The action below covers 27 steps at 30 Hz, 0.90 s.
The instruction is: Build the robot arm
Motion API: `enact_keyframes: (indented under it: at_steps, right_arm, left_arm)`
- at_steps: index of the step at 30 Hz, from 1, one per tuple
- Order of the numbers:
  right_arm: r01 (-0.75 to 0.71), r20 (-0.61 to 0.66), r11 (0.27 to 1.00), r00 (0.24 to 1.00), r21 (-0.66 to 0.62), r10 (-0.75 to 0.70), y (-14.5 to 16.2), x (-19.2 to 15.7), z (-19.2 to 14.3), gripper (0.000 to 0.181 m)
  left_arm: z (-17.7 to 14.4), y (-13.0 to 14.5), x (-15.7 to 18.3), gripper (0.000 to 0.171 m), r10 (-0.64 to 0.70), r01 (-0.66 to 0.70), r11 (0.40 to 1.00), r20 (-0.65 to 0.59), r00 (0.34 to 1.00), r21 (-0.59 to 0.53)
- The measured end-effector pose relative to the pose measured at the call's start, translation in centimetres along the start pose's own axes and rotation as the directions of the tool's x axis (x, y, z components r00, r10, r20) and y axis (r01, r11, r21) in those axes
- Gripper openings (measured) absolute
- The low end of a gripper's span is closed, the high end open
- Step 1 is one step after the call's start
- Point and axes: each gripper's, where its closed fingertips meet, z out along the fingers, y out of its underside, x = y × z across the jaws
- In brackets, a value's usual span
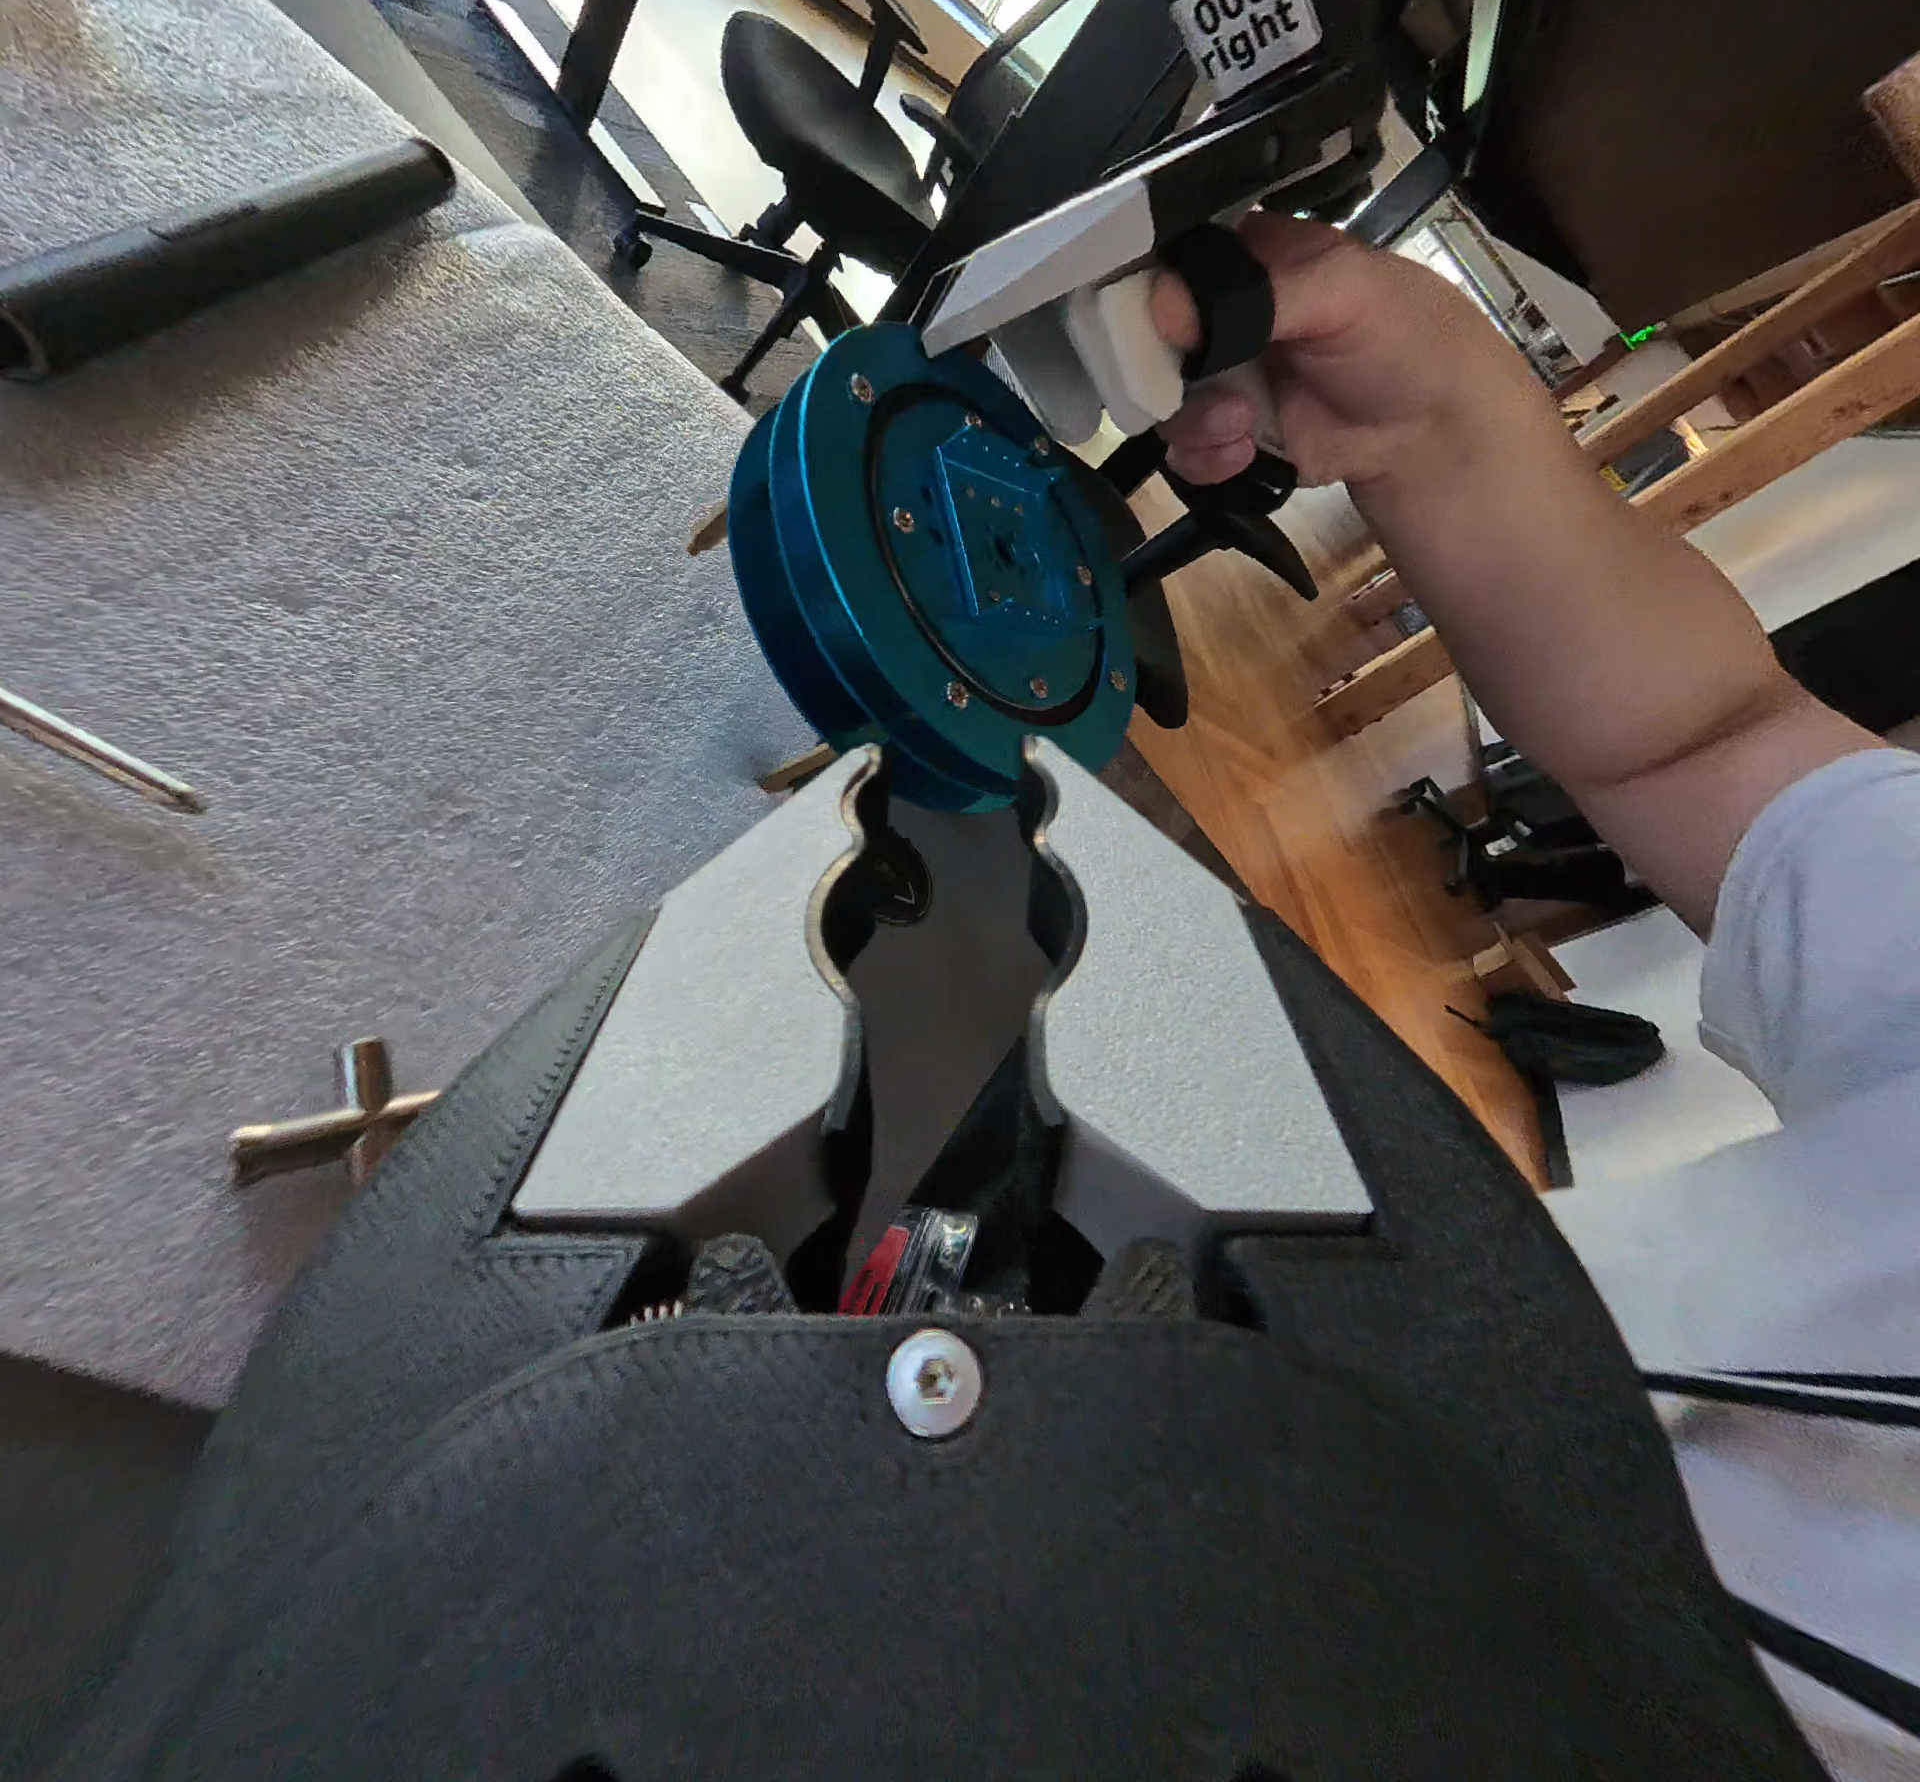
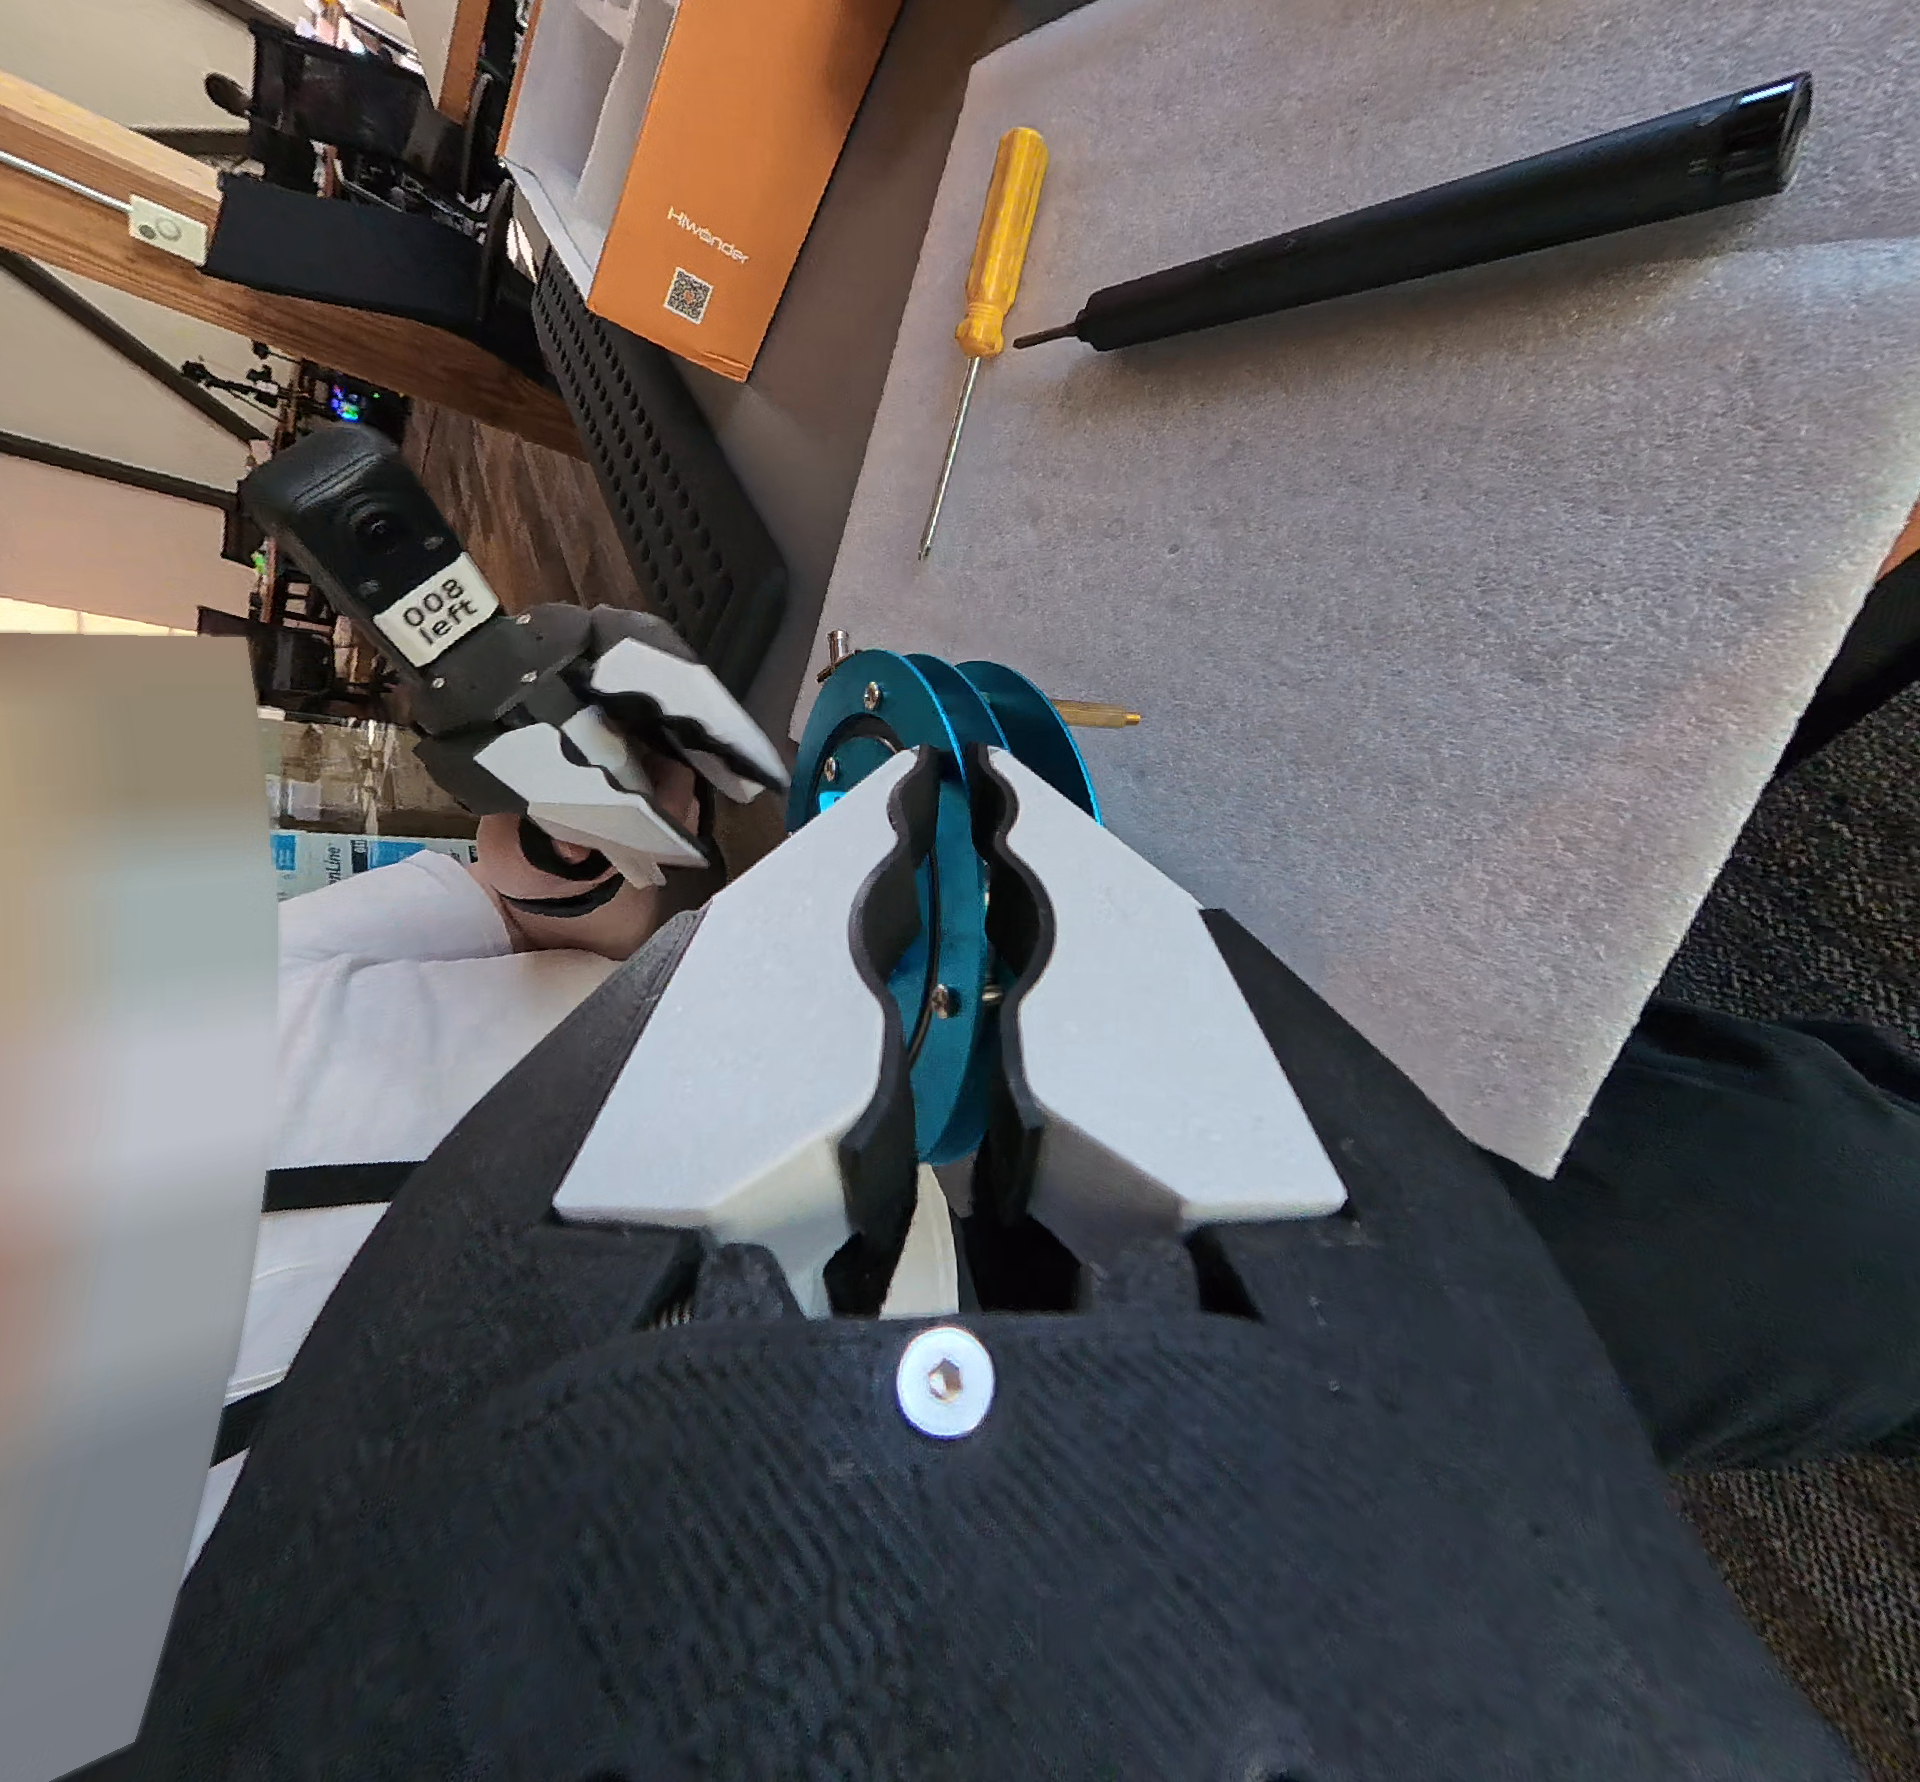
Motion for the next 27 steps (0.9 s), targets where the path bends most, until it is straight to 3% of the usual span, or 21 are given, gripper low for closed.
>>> enact_keyframes:
  at_steps: [3, 6, 9, 11, 18, 21, 24, 27]
  right_arm:
    - [0.015, 0.016, 1.0, 1.0, -0.004, -0.015, 0.0, 0.0, 0.0, 0.004]
    - [0.03, 0.039, 1.0, 0.999, 0.003, -0.03, -0.1, -0.1, 0.1, 0.004]
    - [0.057, 0.055, 0.998, 0.997, 0.006, -0.057, -0.2, -0.4, 0.3, 0.004]
    - [0.076, 0.06, 0.997, 0.995, 0.008, -0.076, -0.4, -0.5, 0.5, 0.004]
    - [0.201, 0.102, 0.979, 0.974, 0.02, -0.202, -0.8, -1.4, 0.9, 0.006]
    - [0.241, 0.101, 0.966, 0.963, 0.099, -0.25, -1.2, -1.5, -0.1, 0.035]
    - [0.227, 0.078, 0.945, 0.965, 0.234, -0.251, -1.1, -0.1, -2.0, 0.047]
    - [0.1, 0.204, 0.966, 0.967, 0.24, -0.151, 1.0, 0.5, -2.2, 0.059]
  left_arm:
    - [1.2, -0.8, -0.8, 0.03, 0.016, -0.015, 1.0, 0.033, 0.999, -0.022]
    - [1.7, -2.2, -1.5, 0.024, 0.009, -0.008, 1.0, 0.036, 0.999, -0.016]
    - [2.7, -1.9, -1.9, 0.026, -0.036, 0.036, 0.996, 0.002, 0.999, -0.079]
    - [3.0, -1.8, -2.0, 0.018, -0.056, 0.052, 0.994, -0.038, 0.998, -0.101]
    - [2.5, -1.4, -1.8, 0.016, -0.09, 0.079, 0.993, -0.133, 0.987, -0.086]
    - [2.4, -1.2, -1.5, 0.015, -0.066, 0.055, 0.995, -0.137, 0.988, -0.083]
    - [2.3, -1.1, -1.4, 0.016, -0.044, 0.031, 0.995, -0.136, 0.99, -0.094]
    - [2.3, -1.0, -1.4, 0.015, -0.043, 0.029, 0.995, -0.143, 0.989, -0.097]
